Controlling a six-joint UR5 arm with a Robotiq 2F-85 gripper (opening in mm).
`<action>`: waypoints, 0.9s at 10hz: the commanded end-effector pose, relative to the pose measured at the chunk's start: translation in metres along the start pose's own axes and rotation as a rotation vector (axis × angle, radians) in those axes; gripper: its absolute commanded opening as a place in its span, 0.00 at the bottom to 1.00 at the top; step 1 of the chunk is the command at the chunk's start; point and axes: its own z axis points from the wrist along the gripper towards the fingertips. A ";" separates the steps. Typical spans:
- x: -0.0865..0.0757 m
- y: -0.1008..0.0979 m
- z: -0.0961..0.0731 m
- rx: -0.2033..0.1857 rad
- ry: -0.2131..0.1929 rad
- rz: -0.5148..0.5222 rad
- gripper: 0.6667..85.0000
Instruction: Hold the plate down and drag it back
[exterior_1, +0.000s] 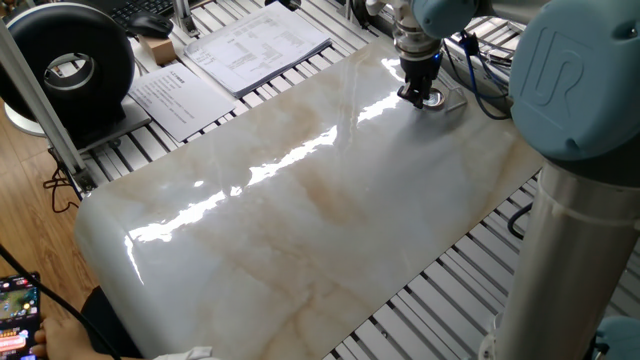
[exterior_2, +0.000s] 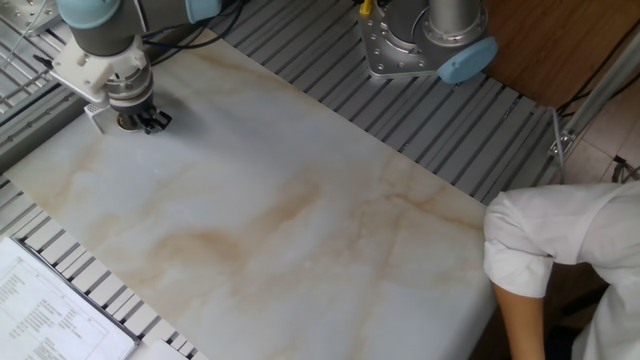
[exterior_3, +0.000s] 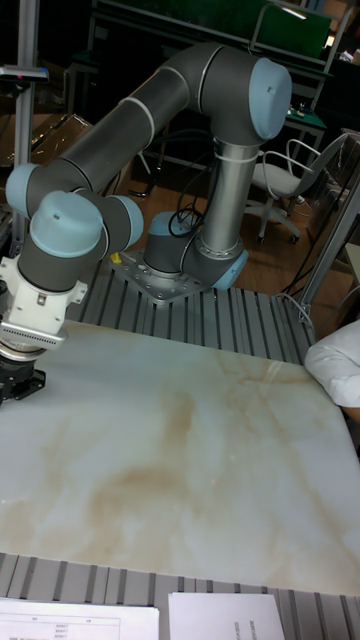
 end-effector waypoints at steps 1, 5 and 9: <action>-0.002 0.000 0.001 -0.007 -0.009 0.005 0.31; -0.003 0.002 0.001 -0.012 -0.013 0.004 0.23; -0.004 0.005 -0.004 -0.024 -0.016 -0.002 0.01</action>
